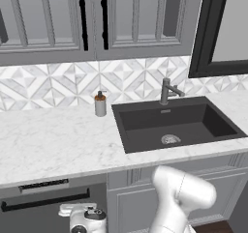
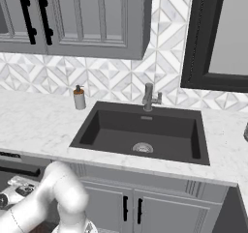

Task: Pick up the cup and bowl from the counter, place them in the dishwasher, and close the dishwasher door.

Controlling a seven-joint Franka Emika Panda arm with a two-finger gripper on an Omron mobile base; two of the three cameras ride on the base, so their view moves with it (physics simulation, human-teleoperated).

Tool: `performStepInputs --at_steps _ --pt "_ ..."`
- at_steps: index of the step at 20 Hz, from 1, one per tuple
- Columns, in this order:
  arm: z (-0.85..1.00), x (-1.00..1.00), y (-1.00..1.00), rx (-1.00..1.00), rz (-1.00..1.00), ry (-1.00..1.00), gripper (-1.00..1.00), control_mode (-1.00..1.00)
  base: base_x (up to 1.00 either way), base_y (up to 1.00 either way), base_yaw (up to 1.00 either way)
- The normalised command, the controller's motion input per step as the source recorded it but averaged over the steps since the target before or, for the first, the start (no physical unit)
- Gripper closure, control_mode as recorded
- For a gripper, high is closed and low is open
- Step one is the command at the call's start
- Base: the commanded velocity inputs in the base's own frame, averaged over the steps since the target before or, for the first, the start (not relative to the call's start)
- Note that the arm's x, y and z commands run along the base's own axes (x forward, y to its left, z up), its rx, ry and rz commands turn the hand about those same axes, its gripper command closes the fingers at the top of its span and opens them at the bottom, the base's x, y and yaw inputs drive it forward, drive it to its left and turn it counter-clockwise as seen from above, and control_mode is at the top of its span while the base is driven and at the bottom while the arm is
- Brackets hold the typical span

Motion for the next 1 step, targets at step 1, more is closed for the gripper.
performStepInputs --at_steps 1 --pt "-0.01 0.94 -0.15 0.11 0.0 0.0 -1.0 -1.0 0.0 0.0 0.0"
